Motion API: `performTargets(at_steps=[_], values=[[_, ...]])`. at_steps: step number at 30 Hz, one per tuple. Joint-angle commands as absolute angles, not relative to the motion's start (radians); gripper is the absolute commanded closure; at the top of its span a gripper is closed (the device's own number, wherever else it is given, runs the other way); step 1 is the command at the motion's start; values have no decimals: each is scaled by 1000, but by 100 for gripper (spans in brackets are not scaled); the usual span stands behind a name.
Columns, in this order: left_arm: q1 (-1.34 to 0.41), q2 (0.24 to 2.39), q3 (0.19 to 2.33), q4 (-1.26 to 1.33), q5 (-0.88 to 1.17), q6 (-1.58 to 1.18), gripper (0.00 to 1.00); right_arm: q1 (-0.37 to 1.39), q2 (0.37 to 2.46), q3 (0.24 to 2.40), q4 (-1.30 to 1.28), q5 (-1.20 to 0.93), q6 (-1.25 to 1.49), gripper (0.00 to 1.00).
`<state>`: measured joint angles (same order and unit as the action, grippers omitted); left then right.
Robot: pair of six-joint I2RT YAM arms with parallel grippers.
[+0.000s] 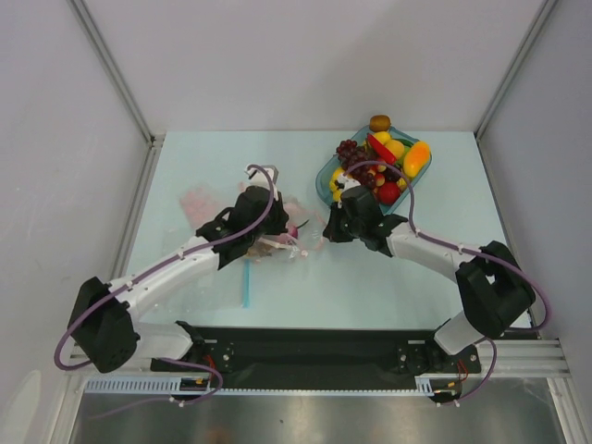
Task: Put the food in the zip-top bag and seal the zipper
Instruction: Adjust the zipper food storage bag at the center of the board.
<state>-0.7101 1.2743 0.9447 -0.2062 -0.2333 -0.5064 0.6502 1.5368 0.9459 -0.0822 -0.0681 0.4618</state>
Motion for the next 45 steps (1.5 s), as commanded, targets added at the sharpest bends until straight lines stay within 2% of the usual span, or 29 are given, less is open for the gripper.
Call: performTargets(at_steps=[1,11,19,21,22,23,27,30,36,40,43,45], values=[[-712,1316,976,-176,-252,-512,100,640,1566,1015,-274,119,457,100],[-782,1404,1031,-181,-365,-472,100,658,1482,1005,-321,196,439,100],[-787,1304,1023,-207,-446,-449,100,667,1358,980,-313,203,416,91],[-793,1244,1003,-198,-442,-439,100,669,1329,948,-278,145,390,76],[-795,1223,999,-190,-416,-436,100,669,1295,921,-228,117,379,53],[-795,1207,996,-192,-402,-434,100,669,1276,904,-201,83,364,47],[-799,1137,997,-187,-270,-417,100,670,1178,826,-74,-79,315,30],[-808,1101,1015,-222,-238,-416,100,672,1120,781,-11,-103,302,21],[-830,1069,1008,-215,-229,-420,100,675,1092,747,93,-221,318,20],[-834,1083,1012,-218,-221,-420,100,728,1103,756,104,-183,305,23],[-838,1094,1020,-224,-201,-420,100,771,1115,767,100,-146,281,29],[-842,1101,1025,-222,-193,-419,100,795,1118,775,97,-112,258,41]])
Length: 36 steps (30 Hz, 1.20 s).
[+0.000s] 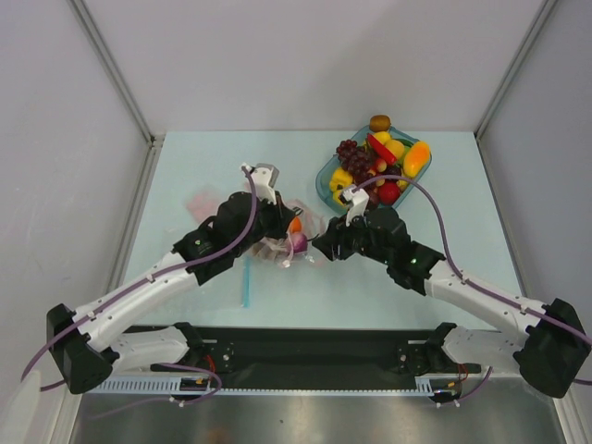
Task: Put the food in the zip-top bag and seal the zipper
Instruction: Adjust the zipper food storage bag at the center of the board.
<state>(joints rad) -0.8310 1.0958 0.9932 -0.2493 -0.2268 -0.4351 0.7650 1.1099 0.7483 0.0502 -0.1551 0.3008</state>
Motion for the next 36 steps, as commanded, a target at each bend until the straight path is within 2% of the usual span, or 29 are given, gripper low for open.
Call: performTargets(at_steps=[1,4,5,6,7,10,15,19,21,24,25,26,28,30,33,36], values=[[-844,1104,1026,-224,-192,-417,100,814,1121,778,89,-91,252,58],[-845,1118,1040,-248,-218,-416,100,836,1140,839,-38,99,264,77],[-847,1120,1045,-256,-247,-414,100,847,1155,871,-78,223,273,77],[-847,1121,1045,-264,-262,-414,100,848,1161,886,-150,279,300,76],[-847,1124,1045,-267,-281,-416,100,848,1167,897,-179,332,313,70],[-848,1137,1054,-285,-331,-414,100,847,1186,922,-248,495,340,66],[-848,1149,1060,-310,-434,-411,100,842,1190,928,-293,646,362,65],[-848,1140,1055,-311,-459,-411,100,831,1184,925,-295,627,368,92],[-850,1138,1052,-305,-453,-411,100,831,1178,922,-275,571,361,94],[-850,1146,1055,-305,-459,-408,100,830,1154,901,-221,457,330,81],[-850,1147,1055,-305,-462,-407,100,830,1140,893,-206,401,321,67],[-850,1150,1054,-305,-463,-407,100,828,1131,876,-193,382,318,57],[-848,1157,1054,-298,-463,-408,100,824,1118,858,-157,351,305,43],[-850,1161,1049,-285,-457,-408,100,795,1112,841,-134,295,316,35],[-850,1166,1046,-276,-454,-410,100,733,1134,830,-114,175,337,33],[-848,1167,1045,-275,-454,-408,100,683,1170,813,-69,42,365,44]])
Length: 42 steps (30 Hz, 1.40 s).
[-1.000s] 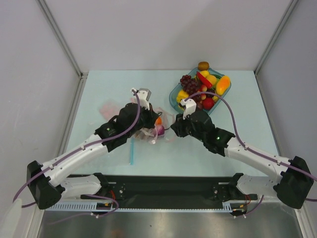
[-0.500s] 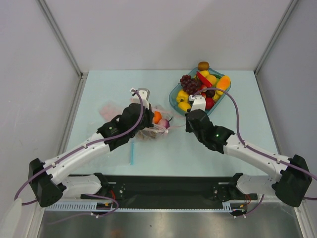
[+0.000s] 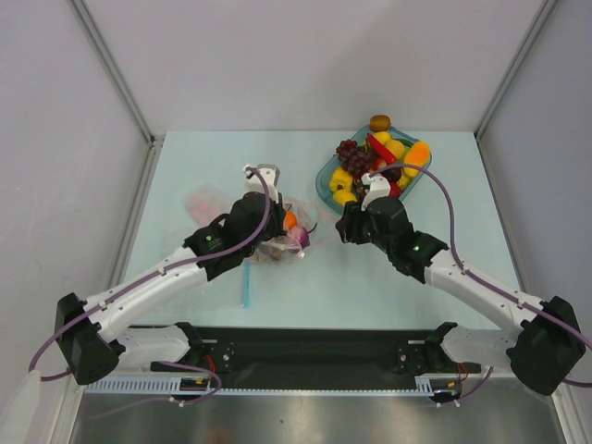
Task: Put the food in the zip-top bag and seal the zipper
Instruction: Adjust the zipper food storage bag at the center of the board.
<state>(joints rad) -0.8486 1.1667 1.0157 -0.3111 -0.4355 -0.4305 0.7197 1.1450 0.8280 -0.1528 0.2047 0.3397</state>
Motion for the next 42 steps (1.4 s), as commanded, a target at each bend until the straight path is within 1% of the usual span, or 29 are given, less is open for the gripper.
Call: performTargets(at_steps=[1,3,5,6,9,11,12,13,14,15,16,18,19,22,24,26,28,32,35,36,39,40,42], values=[[-848,1169,1045,-273,-454,-408,100,675,1181,811,-55,-33,374,47],[-848,1169,1045,-272,-453,-408,100,654,1221,811,-29,-93,385,48],[-848,1172,1045,-268,-448,-407,100,647,1242,813,-11,-167,394,57],[-848,1172,1045,-270,-445,-407,100,643,1256,811,-3,-190,396,58],[-848,1175,1045,-270,-442,-407,100,640,1270,801,58,-271,405,59],[-848,1178,1045,-271,-440,-403,100,638,1278,799,72,-316,408,71],[-848,1180,1045,-272,-442,-403,99,638,1281,804,69,-319,408,80],[-848,1181,1046,-273,-449,-402,100,638,1285,805,64,-307,407,96],[-848,1184,1051,-282,-457,-400,100,638,1285,813,43,-286,408,100],[-848,1190,1055,-291,-469,-400,100,638,1285,818,26,-250,407,100],[-848,1193,1060,-298,-497,-400,100,641,1287,821,6,-154,410,100],[-848,1201,1069,-314,-518,-400,100,641,1295,844,-83,-36,423,100],[-848,1203,1071,-318,-528,-402,100,641,1301,856,-115,92,428,100],[-848,1201,1071,-321,-535,-402,100,640,1339,894,-205,263,454,100],[-850,1189,1065,-316,-528,-400,100,643,1353,905,-233,307,465,100],[-850,1180,1062,-313,-525,-400,100,646,1344,897,-218,311,465,100],[-850,1175,1062,-310,-520,-399,100,658,1335,876,-183,267,454,100],[-850,1184,1060,-305,-521,-394,100,690,1356,853,-52,227,453,100],[-850,1212,1065,-304,-569,-387,100,707,1455,882,46,164,462,100],[-845,1238,1062,-298,-583,-387,100,713,1523,902,58,144,463,100],[-824,1288,1075,-310,-577,-403,100,747,1601,954,129,193,466,100],[-792,1323,1092,-339,-560,-419,100,770,1639,957,205,205,462,100],[-755,1356,1106,-363,-554,-436,100,787,1683,982,264,206,451,100]])
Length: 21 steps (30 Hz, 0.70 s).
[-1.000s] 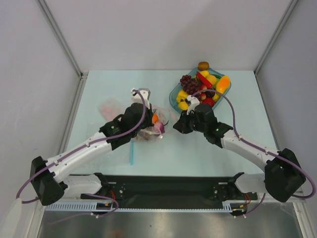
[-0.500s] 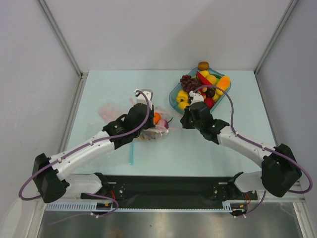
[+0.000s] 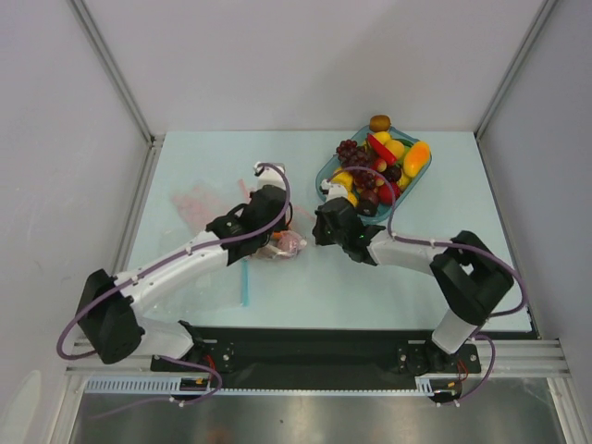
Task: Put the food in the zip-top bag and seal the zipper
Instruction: Adjust the zipper food storage bag at the center of the board.
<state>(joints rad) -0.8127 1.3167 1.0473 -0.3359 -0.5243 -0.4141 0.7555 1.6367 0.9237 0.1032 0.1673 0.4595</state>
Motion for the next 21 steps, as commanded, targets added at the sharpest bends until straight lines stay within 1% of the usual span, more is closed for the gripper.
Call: performTargets(at_steps=[1,5,7,8,9,10,11,12,14,15,16,17,21], values=[[-727,1373,1109,-377,-561,-452,100,788,1718,1001,279,195,453,100],[-712,1352,1088,-365,-641,-466,100,781,1730,1049,308,138,472,100],[-713,1329,1060,-321,-628,-462,99,775,1718,1081,261,138,453,100],[-713,1297,1043,-295,-580,-453,100,767,1709,1100,221,141,439,100],[-713,1281,1026,-263,-559,-443,100,761,1704,1121,175,155,419,94],[-713,1266,991,-205,-531,-437,100,758,1701,1159,81,173,388,92],[-713,1243,977,-181,-511,-436,99,756,1695,1169,42,201,382,89],[-713,1236,970,-167,-480,-434,100,750,1677,1169,13,254,382,79],[-715,1232,966,-160,-471,-436,100,739,1646,1122,5,258,396,49],[-715,1233,966,-163,-475,-437,100,726,1610,1099,17,205,391,36],[-715,1236,966,-164,-476,-437,100,724,1589,1077,52,186,388,31],[-715,1239,965,-164,-477,-439,100,723,1571,1048,60,183,374,24],[-716,1267,957,-143,-485,-437,100,706,1444,1017,44,186,345,20]])
